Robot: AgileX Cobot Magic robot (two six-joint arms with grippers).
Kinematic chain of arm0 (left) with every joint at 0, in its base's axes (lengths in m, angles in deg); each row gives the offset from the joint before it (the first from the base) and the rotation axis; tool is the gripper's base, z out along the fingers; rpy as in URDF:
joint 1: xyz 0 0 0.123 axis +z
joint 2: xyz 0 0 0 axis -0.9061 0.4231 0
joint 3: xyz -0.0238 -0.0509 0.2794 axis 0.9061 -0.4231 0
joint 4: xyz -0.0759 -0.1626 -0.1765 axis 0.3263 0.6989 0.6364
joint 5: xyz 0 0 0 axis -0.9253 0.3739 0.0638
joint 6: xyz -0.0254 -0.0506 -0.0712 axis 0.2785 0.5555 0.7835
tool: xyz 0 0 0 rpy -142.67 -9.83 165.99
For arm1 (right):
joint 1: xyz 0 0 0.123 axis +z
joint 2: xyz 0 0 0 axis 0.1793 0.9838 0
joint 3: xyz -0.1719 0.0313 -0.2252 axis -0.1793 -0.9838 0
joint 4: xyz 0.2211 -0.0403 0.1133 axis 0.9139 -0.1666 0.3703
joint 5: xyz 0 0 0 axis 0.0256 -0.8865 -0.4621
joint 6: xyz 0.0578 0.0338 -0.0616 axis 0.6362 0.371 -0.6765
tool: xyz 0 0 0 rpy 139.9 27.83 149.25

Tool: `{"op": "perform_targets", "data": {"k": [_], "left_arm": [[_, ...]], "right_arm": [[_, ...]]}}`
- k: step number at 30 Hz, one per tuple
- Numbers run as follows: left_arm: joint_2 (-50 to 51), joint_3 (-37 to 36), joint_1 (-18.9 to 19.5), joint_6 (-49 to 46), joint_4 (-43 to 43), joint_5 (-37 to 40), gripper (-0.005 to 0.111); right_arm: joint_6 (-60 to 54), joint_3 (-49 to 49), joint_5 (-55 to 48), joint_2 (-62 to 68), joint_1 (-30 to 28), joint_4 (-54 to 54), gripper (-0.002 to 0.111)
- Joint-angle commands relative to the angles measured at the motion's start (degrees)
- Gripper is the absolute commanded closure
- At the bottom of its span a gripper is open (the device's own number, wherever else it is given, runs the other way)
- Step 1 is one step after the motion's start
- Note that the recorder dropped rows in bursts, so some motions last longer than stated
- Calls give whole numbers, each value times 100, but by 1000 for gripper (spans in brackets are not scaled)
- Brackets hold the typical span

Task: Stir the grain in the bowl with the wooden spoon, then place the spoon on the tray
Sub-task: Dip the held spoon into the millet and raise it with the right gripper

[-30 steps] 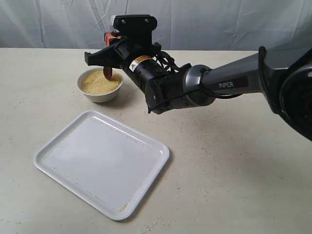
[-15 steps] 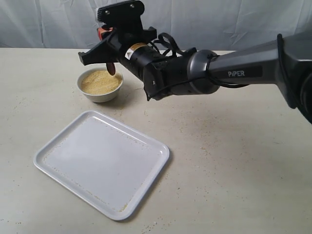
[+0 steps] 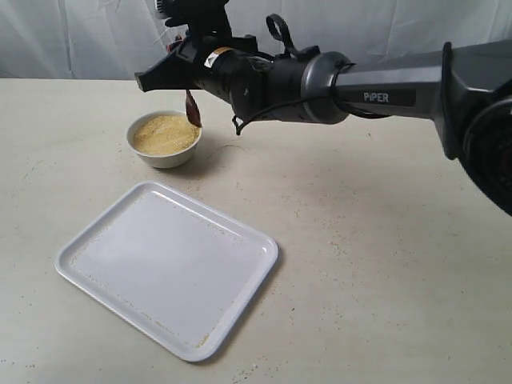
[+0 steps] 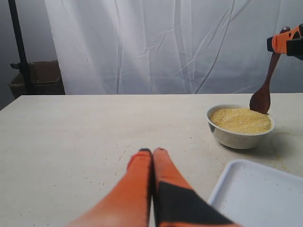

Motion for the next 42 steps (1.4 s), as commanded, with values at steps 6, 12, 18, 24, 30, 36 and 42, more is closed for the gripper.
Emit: {"op": "perform_targets", "data": {"k": [6,12,18,24,30,36,42], "left_arm": [[-28,-12,-36,3,0,-31,107],[-28,-12,-36,3,0,-31,107],[-28,-12,-36,3,0,-31,107],[-28,-12,-36,3,0,-31,107],[-28,-12,-36,3,0,-31,107],[-28,-12,-36,3,0,-31,107],[-28,-12,-36,3,0,-31,107]], "right_arm": [[728,34,-47,331,66,285,109],[693,307,-56,19,81,128,109],[693,358,-337,-113,7,118,109],[693,358,-516,103,-71,476,109],[693,358,-529,364,48,813,109],[693,358,-330,215,101,790,109],[682,358,-271,-2,-10,485,109]]}}
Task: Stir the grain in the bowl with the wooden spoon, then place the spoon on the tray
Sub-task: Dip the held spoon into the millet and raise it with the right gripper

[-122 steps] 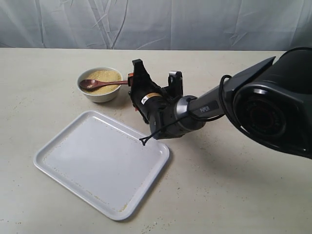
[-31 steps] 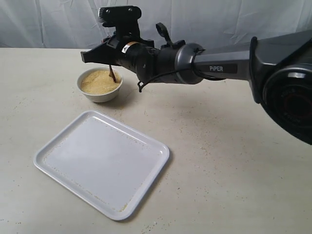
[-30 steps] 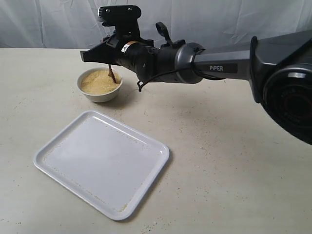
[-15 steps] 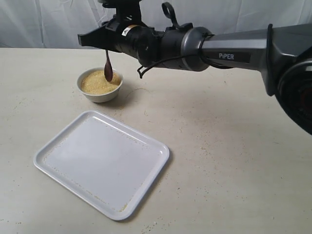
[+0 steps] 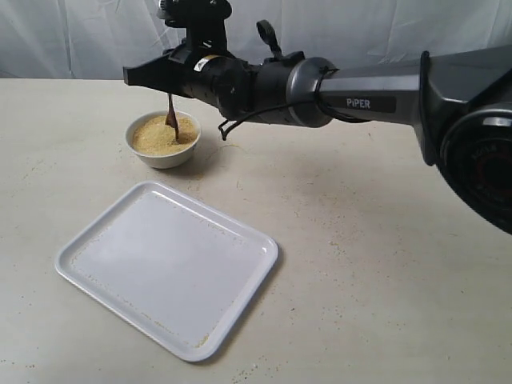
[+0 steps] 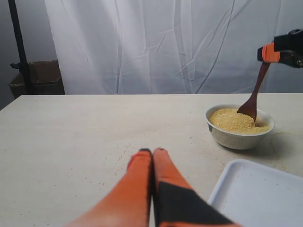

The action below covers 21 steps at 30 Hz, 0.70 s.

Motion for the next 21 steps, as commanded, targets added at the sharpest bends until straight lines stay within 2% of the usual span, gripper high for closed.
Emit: {"op": "perform_targets", "data": {"k": [1,14,21], "left_arm": [[-28,-12,-36,3,0,-31,107],[-28,-12,-36,3,0,-31,107],[-28,-12,-36,3,0,-31,107]], "right_arm": [[-14,25,134,-196,-107,-305,109],[1,25,110,242,-141,-3,109],[1,25,186,183,-29,-288,109]]}}
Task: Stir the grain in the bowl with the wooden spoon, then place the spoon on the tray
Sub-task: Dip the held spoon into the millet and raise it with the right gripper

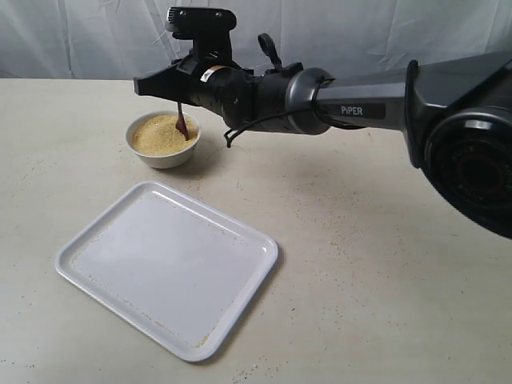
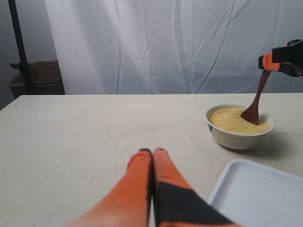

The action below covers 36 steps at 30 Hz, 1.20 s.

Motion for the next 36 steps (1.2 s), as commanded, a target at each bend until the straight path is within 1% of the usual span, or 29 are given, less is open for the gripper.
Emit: {"op": "perform_targets", "data": {"k": [1,11,19,26,36], "left_arm": [[-28,-12,-36,3,0,-31,107],[-28,-12,-36,3,0,-31,107],[-28,-12,-36,3,0,-31,107],[-28,-12,-36,3,0,-31,107],[-28,-12,-36,3,0,-29,107]], "right_arm": [[-15,25,27,-78,33,-200,109],[-15,25,122,-485,71,-200,109],[-15,25,135,-234,256,-204,109],[-134,25,195,-54,219,-204,109],[-365,25,279,-505,92,-204,109]]}}
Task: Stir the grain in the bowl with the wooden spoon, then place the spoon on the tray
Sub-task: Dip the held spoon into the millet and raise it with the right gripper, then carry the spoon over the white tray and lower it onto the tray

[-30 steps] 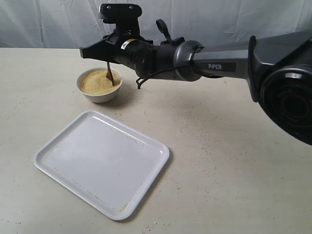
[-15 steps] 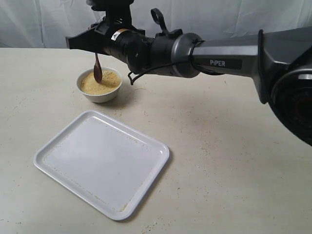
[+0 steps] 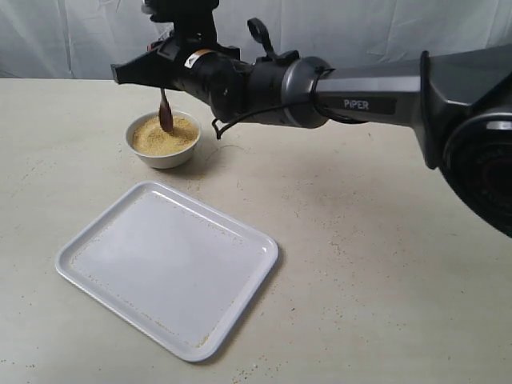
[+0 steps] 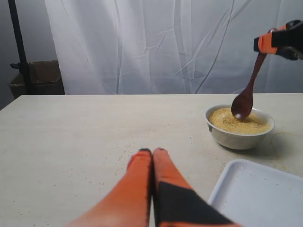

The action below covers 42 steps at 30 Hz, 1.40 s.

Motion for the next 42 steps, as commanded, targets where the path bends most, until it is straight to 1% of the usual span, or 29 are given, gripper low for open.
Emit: {"op": "perform_targets", "data": {"k": [1,9,15,29,37,42], "left_arm": [[-28,-12,-36,3,0,-29,107],[-28,-12,-36,3,0,-29,107],[-28,-12,-36,3,0,-29,107],[-28,-12,-36,3,0,-29,107],[-28,-12,-36,3,0,-29,107],[-28,-12,-36,3,0,-29,107]], "right_arm": [[-98,25,115,-195,-119,-30,109],[-22,25,37,87,-170,32,109],[166,25,1,173,-79,69,109],[67,25,27,-228,-148,37,109],[43,25,-220,-12,-229,60,109],[119,25,-223,200,-117,205,109]]}}
